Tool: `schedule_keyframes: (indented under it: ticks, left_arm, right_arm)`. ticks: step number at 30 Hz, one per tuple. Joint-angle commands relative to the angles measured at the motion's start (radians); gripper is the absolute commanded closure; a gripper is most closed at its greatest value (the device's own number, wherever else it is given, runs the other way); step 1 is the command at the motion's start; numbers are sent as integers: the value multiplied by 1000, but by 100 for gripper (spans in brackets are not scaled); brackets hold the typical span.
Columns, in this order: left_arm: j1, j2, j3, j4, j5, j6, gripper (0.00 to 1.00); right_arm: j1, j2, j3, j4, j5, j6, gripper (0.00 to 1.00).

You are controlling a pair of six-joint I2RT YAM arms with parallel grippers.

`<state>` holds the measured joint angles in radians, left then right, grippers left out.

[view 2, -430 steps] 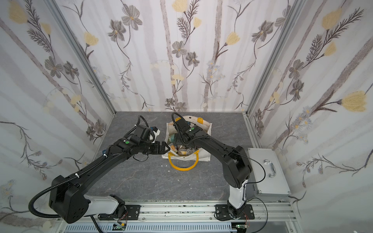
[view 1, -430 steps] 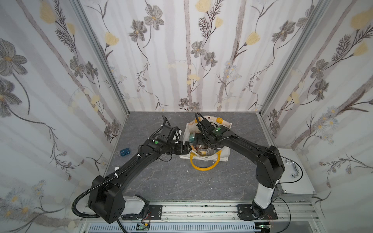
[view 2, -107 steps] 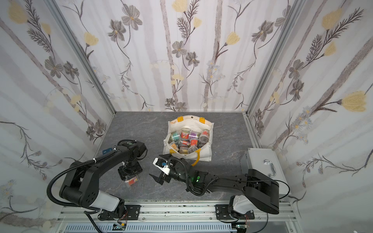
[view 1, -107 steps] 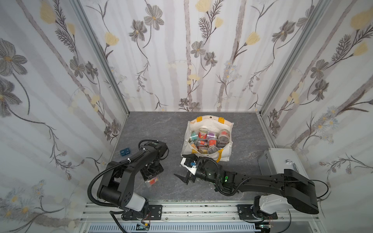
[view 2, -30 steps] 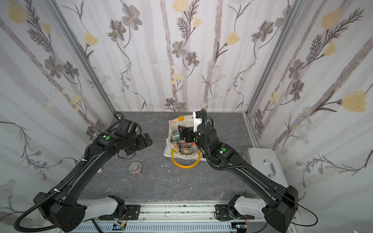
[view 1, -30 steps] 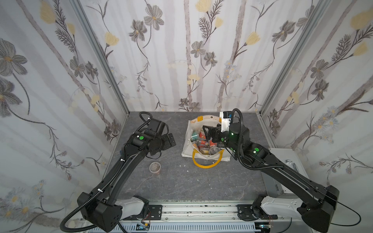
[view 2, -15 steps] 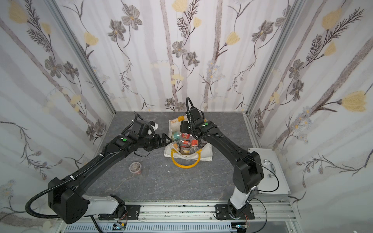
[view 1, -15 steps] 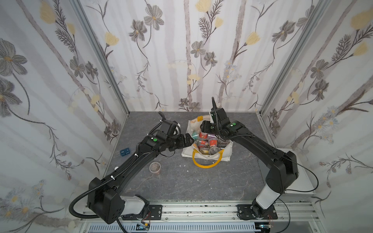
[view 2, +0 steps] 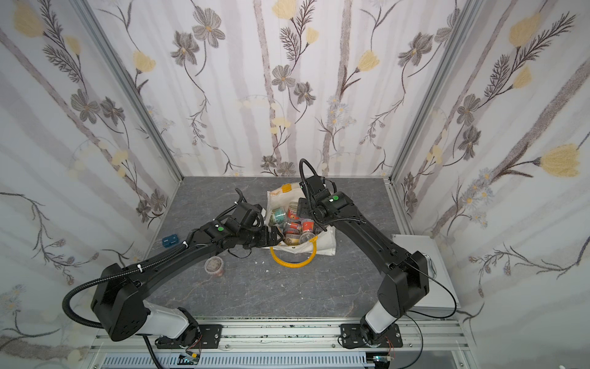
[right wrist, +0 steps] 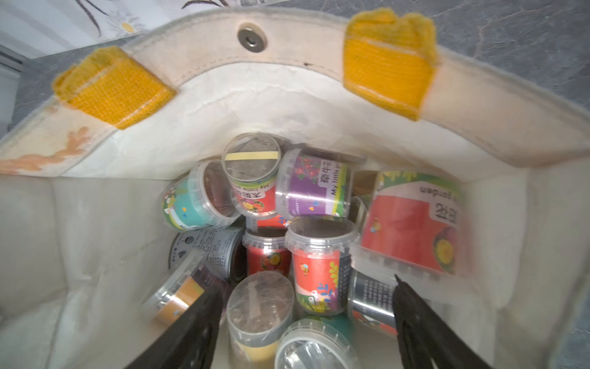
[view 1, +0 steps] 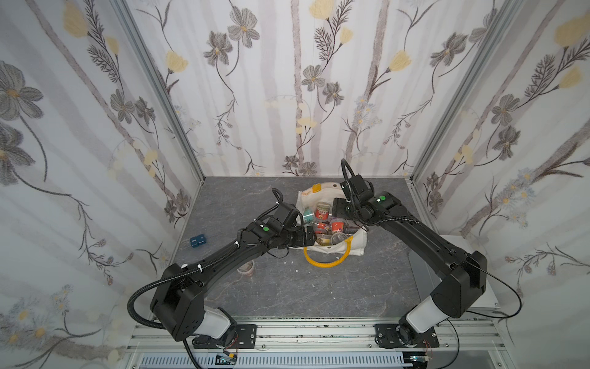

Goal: Take out the seed jars from the canvas bag
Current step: Pick up the seed jar from the canvas bag.

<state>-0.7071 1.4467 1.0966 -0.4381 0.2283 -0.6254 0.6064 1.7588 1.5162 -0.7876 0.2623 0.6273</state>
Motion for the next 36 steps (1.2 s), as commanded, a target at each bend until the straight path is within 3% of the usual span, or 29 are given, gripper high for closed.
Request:
schedule_keyframes:
  ticks: [1,14,25,29,32,36]
  left_arm:
    - [-16,14,-15,89,-5,-28,0]
    - [-47,54,2,159,49,-70,0]
    - [-46,-77,-68,198,-21,-34,0]
    - [-44,-134,-84,191,-54,4,0]
    - [-38,-183,-99,198,-79,49,0]
    - [-35,-280,-120,228,-109,205,0]
  right_arm:
    - [-18,23,-14,-37,107,35,20]
    - [-36,141,3,-16,271,92,13]
    - [-60,176,-24,88,176,-14,22]
    - [-61,146,-31,98,109,-52,31]
    - [-63,113,-33,111,28,-69,36]
    - [-62,61,-40,146,-87,-93,39]
